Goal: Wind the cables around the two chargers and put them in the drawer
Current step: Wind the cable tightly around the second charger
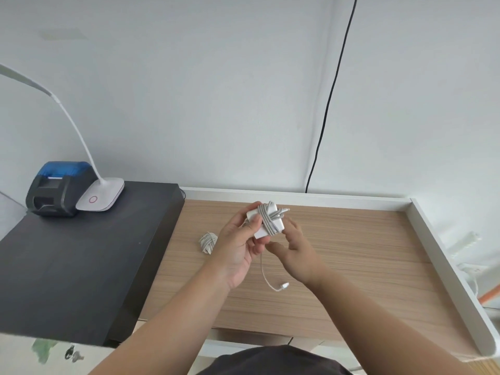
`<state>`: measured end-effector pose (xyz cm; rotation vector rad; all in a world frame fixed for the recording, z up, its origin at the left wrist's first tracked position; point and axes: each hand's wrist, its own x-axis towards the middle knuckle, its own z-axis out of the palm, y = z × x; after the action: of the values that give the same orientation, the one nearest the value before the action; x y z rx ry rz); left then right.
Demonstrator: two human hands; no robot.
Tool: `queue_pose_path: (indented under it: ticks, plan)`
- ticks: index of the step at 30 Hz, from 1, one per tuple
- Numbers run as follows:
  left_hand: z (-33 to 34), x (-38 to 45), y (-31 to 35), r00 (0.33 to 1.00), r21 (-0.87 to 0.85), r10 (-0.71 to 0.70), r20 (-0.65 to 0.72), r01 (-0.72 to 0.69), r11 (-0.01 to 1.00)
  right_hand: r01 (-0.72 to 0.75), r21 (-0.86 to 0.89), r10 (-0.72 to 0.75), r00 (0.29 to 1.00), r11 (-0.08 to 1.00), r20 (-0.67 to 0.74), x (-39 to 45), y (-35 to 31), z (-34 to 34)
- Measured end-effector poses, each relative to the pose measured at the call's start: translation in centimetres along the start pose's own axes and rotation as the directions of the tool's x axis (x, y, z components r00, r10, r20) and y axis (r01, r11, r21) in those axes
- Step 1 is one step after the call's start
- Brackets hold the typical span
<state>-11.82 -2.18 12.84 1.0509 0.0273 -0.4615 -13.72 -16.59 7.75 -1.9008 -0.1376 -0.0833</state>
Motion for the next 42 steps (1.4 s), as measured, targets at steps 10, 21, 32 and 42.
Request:
queue_pose_path:
  ticks: [10,21,32,42]
  plan:
    - [-1.5,-0.2,0.5,0.997,-0.021,0.027,-0.067,-0.028,0.999,-0.280,0.515,0.291,0.955,0.810,0.063,0.1,-1.5,1.2]
    - [-3.1,-0.6,-0.9,0.985,0.035,0.067,-0.159,-0.062,0.997,-0.634,0.443,0.598,0.765,0.634,0.239,-0.2,-2.7,2.2]
    - [-3.0,0.5,-2.5,0.943,0.342,0.258,-0.209,-0.177,0.923,-0.569,0.118,0.567,0.822,0.814,0.051,-0.4,-3.5,3.3]
    - [-5.1,0.9,-1.4,0.920,0.805,0.388,-0.058,-0.187,0.563,-0.384,-0.274,0.431,0.892,0.882,0.139,-0.7,-5.6,0.5]
